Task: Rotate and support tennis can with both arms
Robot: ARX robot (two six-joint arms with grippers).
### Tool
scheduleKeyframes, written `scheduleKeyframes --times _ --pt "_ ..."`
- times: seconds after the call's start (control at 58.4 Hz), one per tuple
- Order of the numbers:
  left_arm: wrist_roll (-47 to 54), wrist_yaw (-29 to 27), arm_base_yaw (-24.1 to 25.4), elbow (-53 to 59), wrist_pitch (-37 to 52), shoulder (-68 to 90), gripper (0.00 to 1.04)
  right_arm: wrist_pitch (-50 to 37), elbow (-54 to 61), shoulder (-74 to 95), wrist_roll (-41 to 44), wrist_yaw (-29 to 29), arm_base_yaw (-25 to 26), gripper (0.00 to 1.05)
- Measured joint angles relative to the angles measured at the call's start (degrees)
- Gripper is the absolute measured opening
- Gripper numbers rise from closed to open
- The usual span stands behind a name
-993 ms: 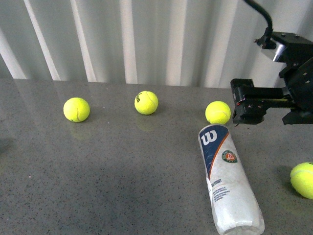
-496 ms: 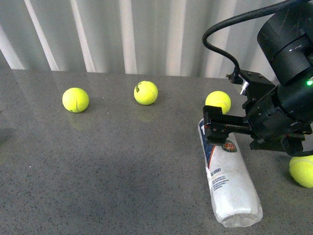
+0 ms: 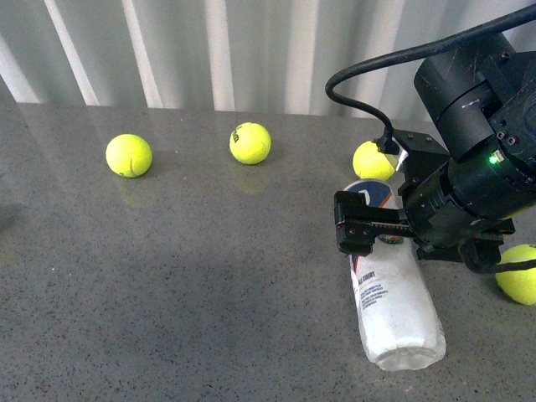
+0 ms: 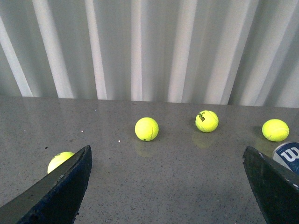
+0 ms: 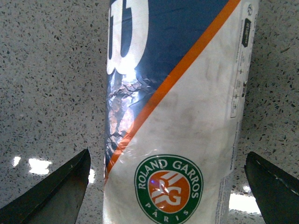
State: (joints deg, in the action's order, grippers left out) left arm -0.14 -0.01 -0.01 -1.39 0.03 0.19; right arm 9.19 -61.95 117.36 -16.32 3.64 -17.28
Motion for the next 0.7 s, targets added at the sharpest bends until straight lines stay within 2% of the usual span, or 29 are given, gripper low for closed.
scheduleKeyframes --times 0.24,0.394,0.702 --pt "0.0 0.0 0.0 0.0 0.0 0.0 0.98 -0.2 0.0 0.1 0.6 -0.5 0.0 0.65" --pt "0.0 0.0 0.0 0.0 0.0 0.0 0.98 -0.2 0.0 0.1 0.9 -0.8 -0.3 0.48" --pt "0.0 0.0 0.0 0.0 0.0 0.0 0.98 -0.1 0.2 -1.4 1.5 -1.4 -1.3 0.24"
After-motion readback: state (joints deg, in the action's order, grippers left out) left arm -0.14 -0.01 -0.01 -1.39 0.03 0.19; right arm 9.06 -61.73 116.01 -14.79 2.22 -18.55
